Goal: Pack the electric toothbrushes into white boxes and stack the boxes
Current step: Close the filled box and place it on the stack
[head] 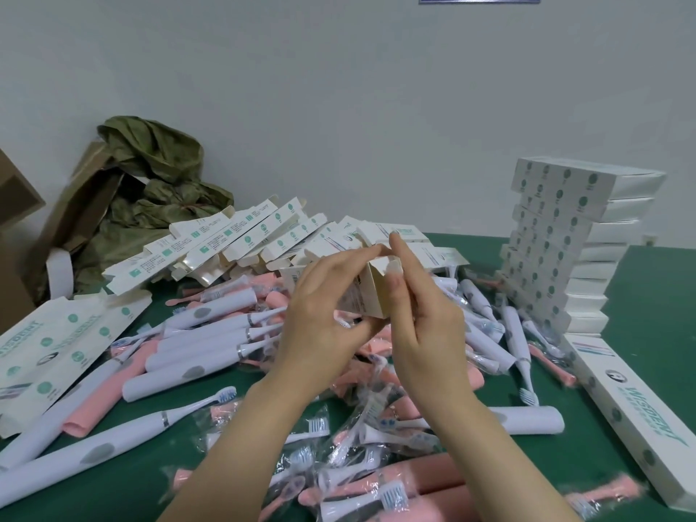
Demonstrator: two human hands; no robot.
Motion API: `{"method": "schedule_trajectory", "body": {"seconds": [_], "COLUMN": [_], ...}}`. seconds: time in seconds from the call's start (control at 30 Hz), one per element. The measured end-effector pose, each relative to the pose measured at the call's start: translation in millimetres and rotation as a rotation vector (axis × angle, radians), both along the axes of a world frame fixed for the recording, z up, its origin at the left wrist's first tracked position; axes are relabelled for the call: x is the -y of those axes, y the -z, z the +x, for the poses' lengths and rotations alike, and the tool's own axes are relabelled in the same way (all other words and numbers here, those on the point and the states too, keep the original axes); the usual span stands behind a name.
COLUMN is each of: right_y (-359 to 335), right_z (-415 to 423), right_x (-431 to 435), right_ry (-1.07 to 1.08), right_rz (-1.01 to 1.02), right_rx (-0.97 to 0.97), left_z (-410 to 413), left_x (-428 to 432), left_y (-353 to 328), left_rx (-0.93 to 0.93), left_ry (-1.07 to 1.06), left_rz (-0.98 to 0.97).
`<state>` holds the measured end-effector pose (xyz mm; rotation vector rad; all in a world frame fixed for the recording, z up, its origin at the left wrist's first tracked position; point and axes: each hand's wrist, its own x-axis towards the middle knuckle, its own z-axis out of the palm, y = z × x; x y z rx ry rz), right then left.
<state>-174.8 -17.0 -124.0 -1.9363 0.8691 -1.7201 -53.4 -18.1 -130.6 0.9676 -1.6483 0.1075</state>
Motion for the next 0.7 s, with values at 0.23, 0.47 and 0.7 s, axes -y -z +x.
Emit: {"method": "schedule_trajectory", "body": {"seconds": [0.23, 0.47, 0.7], "right_y": [2.1, 0.4, 2.4], "right_z": [1.1, 5.5, 12.6], "right_x": [7.0, 2.3, 3.2], "right_ry": [0.121, 0.213, 0.158], "right_rz": [-0.197, -0.291, -0.232], "right_rx": [-0.165, -0.271, -0.404], "left_z": [-5.2, -10.5, -9.4], "left_x": [2.5, -1.4, -4.6], "left_y": [-1.3, -1.8, -3.7], "left_rx": [0.008, -0.036, -0.095], "left_ry": [-0.035, -0.019, -0.022], "left_rz": [-0.026, -0.080, -0.090]}}
